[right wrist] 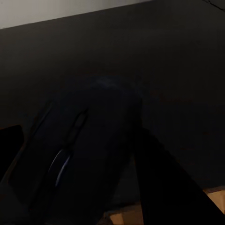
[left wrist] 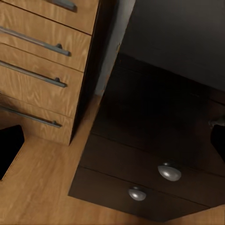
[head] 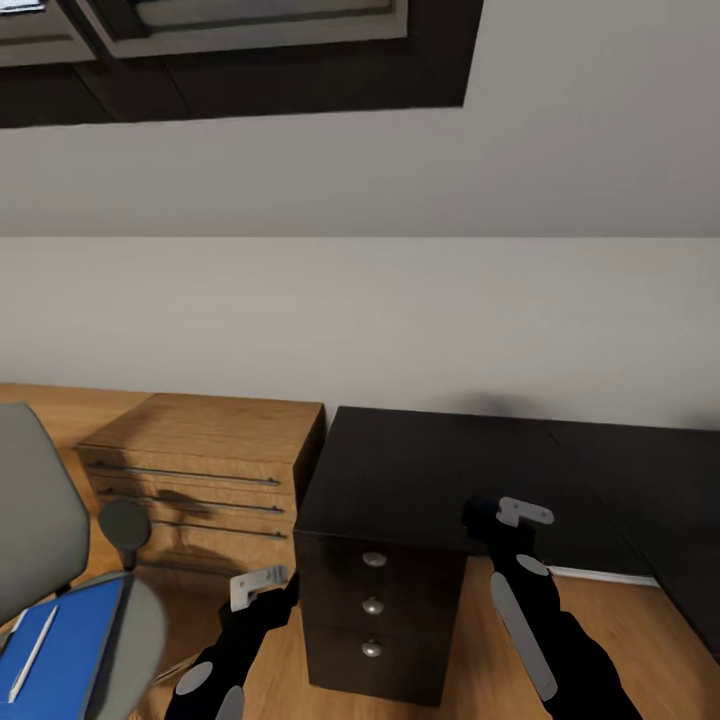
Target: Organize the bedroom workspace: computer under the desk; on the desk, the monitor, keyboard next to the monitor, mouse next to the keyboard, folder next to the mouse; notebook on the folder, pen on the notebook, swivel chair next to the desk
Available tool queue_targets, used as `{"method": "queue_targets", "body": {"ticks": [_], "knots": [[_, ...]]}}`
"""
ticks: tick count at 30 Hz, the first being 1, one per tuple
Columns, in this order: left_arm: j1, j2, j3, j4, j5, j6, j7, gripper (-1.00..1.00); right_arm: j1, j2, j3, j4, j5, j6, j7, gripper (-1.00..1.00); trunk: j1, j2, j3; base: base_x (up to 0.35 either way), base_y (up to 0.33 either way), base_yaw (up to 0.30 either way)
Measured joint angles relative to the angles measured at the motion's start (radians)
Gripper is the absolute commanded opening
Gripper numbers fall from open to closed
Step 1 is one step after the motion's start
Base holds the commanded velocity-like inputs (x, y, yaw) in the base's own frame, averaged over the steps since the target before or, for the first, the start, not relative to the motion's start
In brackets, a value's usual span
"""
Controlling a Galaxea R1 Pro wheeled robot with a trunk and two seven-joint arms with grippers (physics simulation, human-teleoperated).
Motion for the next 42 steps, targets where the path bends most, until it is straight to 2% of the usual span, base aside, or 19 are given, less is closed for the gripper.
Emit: {"method": "queue_targets", "body": {"ticks": [16, 30, 37, 42], "knots": [[0.000, 0.002, 0.002, 0.001, 0.004, -0.003, 0.002, 1.00, 0.000, 0.000, 0.024, 0.002, 0.001, 0.000, 0.000, -1.00, 0.000, 0.000, 0.000, 0.008, -0.004, 0.275], [0.000, 0.002, 0.002, 0.000, 0.004, -0.003, 0.002, 1.00, 0.000, 0.000, 0.038, 0.008, 0.001, 0.000, 0.000, -1.00, 0.000, 0.000, -0.003, 0.172, 0.000, 0.276], [0.000, 0.001, 0.001, 0.001, 0.003, -0.003, 0.003, 1.00, 0.000, 0.000, 0.078, 0.011, 0.000, -0.002, 0.001, -1.00, 0.000, 0.000, -0.006, 0.007, 0.000, 0.276], [0.000, 0.001, 0.000, 0.000, 0.003, -0.003, 0.003, 1.00, 0.000, 0.000, 0.085, 0.021, 0.000, -0.002, 0.002, -1.00, 0.000, 0.000, -0.008, 0.000, 0.000, 0.219]]}}
